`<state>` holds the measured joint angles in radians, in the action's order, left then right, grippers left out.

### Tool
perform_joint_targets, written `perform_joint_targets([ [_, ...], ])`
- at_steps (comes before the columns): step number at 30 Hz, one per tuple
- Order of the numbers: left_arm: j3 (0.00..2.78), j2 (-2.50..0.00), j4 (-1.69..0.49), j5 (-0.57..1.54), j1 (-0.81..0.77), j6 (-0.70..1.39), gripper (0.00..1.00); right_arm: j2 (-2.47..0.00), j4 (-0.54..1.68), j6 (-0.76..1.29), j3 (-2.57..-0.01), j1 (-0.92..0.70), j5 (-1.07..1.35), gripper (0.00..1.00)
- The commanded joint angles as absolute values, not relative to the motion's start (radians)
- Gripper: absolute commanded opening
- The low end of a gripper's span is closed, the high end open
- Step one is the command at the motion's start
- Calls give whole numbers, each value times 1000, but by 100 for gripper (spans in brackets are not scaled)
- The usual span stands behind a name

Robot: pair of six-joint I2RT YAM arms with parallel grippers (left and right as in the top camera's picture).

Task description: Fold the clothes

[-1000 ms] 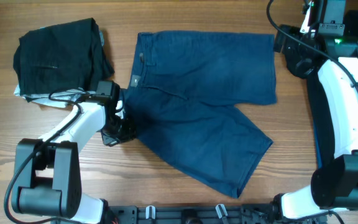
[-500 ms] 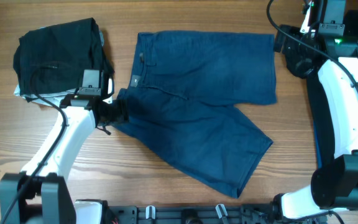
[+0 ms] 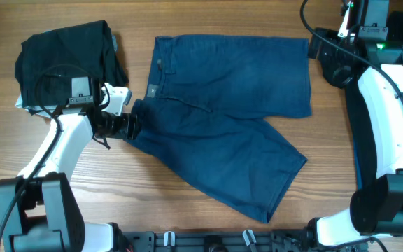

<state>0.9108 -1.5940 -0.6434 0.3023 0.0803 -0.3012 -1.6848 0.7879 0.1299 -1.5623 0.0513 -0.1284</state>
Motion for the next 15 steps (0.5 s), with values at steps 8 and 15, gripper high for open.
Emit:
perform_joint_targets([
  [8, 916, -1729, -667, 358, 85, -363, 80, -1696, 786, 131, -1562, 47, -134, 100],
  [15, 916, -1761, -671, 344, 85, -357, 34, -1696, 786, 131, -1562, 47, -135, 100],
])
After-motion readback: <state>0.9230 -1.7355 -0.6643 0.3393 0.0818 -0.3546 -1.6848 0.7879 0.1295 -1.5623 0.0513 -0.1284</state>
